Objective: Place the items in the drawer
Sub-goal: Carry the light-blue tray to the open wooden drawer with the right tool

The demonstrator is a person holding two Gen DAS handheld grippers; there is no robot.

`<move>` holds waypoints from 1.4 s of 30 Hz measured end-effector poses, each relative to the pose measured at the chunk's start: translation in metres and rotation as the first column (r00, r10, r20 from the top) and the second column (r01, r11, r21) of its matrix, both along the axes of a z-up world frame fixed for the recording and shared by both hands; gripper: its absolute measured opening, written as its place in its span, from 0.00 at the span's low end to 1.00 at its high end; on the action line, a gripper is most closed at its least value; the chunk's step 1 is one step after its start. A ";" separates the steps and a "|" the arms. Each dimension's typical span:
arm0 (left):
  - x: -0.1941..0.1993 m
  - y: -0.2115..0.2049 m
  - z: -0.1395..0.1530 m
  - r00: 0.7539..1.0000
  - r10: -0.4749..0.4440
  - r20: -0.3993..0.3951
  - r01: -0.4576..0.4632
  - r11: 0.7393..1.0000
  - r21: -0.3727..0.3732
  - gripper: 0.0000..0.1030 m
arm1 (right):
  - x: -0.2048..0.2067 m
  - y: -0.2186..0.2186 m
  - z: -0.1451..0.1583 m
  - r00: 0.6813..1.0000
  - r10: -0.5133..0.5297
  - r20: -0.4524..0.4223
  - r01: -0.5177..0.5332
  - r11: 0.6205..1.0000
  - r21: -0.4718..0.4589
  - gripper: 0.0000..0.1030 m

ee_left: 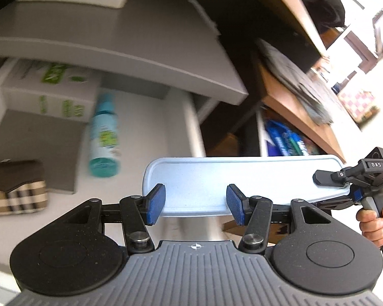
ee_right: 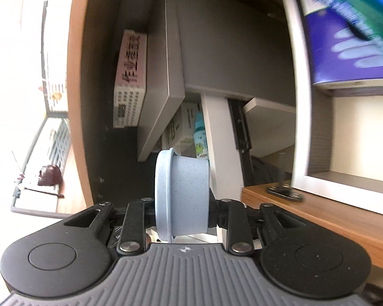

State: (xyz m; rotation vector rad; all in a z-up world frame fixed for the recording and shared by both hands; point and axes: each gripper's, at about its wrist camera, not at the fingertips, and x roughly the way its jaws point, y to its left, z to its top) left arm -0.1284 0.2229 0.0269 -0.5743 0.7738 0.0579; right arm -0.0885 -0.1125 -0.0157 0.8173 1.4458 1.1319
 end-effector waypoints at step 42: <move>0.128 -0.138 0.000 0.966 -0.259 -0.005 0.259 0.966 0.011 0.59 | 0.040 -0.248 -0.026 0.959 -0.283 -0.006 0.280 0.951 -0.132 0.29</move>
